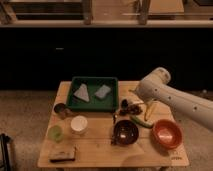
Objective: Place grapes in red bowl
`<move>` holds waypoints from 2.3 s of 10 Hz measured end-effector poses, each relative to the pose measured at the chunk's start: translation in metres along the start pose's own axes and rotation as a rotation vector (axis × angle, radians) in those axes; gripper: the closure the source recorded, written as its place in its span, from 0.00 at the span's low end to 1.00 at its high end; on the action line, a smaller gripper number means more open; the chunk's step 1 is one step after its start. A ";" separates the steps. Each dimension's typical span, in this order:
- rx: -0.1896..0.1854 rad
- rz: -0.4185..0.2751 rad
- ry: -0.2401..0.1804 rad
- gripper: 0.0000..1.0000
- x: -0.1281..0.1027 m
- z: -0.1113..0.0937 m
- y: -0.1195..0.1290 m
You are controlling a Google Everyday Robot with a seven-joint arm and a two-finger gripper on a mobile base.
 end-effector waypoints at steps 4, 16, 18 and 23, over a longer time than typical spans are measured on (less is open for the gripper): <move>-0.004 -0.063 -0.077 0.20 -0.026 0.012 0.009; -0.175 -0.163 -0.158 0.20 -0.063 0.065 0.013; -0.184 -0.176 -0.169 0.20 -0.065 0.069 0.014; -0.194 -0.192 -0.197 0.20 -0.070 0.082 0.012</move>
